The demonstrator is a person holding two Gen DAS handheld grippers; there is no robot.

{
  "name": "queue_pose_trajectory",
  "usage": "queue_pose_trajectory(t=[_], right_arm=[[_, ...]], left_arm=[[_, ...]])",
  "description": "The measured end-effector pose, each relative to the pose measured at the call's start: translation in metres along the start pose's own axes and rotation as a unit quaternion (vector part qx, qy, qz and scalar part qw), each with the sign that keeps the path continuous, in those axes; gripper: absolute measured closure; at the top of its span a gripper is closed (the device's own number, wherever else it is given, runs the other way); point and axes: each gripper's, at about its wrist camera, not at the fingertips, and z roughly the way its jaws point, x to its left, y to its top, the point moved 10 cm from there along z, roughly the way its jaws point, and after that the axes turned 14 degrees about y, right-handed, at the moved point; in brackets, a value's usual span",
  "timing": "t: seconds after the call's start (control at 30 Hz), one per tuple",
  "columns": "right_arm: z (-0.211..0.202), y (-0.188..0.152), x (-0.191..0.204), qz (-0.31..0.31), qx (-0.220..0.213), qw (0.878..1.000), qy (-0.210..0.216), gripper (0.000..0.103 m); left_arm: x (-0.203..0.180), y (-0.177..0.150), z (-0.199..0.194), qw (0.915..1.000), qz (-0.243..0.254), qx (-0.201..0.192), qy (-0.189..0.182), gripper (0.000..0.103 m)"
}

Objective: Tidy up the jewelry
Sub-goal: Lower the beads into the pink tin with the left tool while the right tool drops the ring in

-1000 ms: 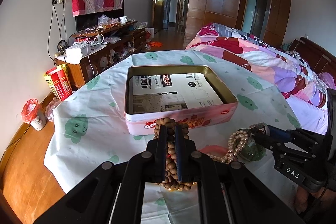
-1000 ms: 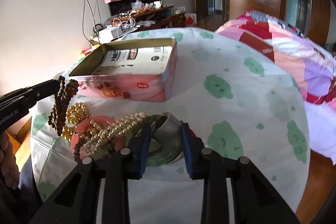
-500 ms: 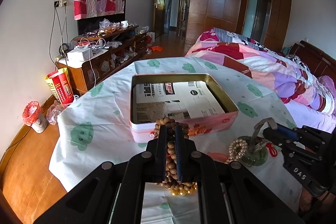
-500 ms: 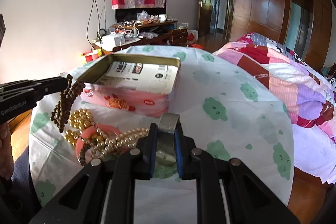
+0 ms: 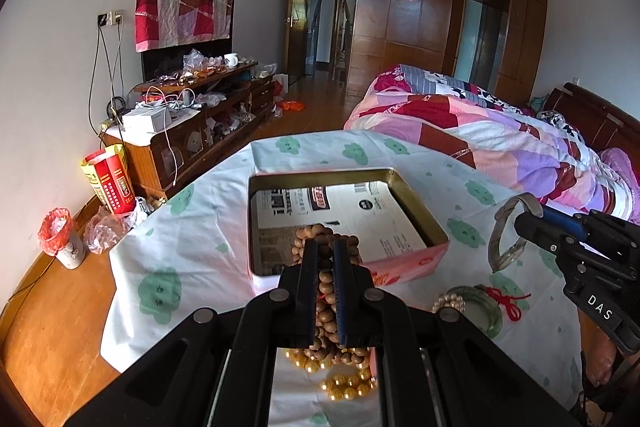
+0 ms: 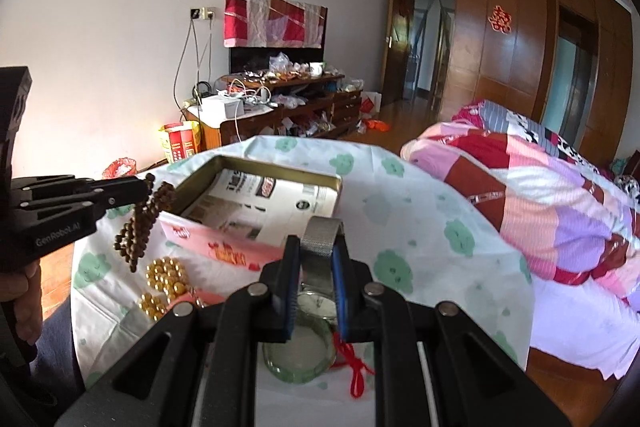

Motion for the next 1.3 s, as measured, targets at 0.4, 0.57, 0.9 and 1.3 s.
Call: queue_pose_trajectory(t=[0.4,0.57,0.9,1.3], right_arm=[[0.028,0.036,0.002,-0.028,-0.001,0.999,0.018,0.086],[0.043,0.049,0.005,-0.039,-0.001,0.999,0.033,0.086],[0.081,0.06,-0.004,-0.044,0.017,0.998,0.04,0.086],[0.118,0.057,-0.011,-0.028,0.042,0.998,0.045,0.086]], left_arm=[[0.008,0.03,0.027,1.0,-0.004,-0.009,0.002,0.097],[0.006,0.038,0.047,1.0,0.005,-0.003,0.007,0.097],[0.005,0.045,0.073,0.9997,0.013,0.012,0.017,0.097],[0.0,0.041,0.105,0.9984,0.026,0.038,0.033,0.097]])
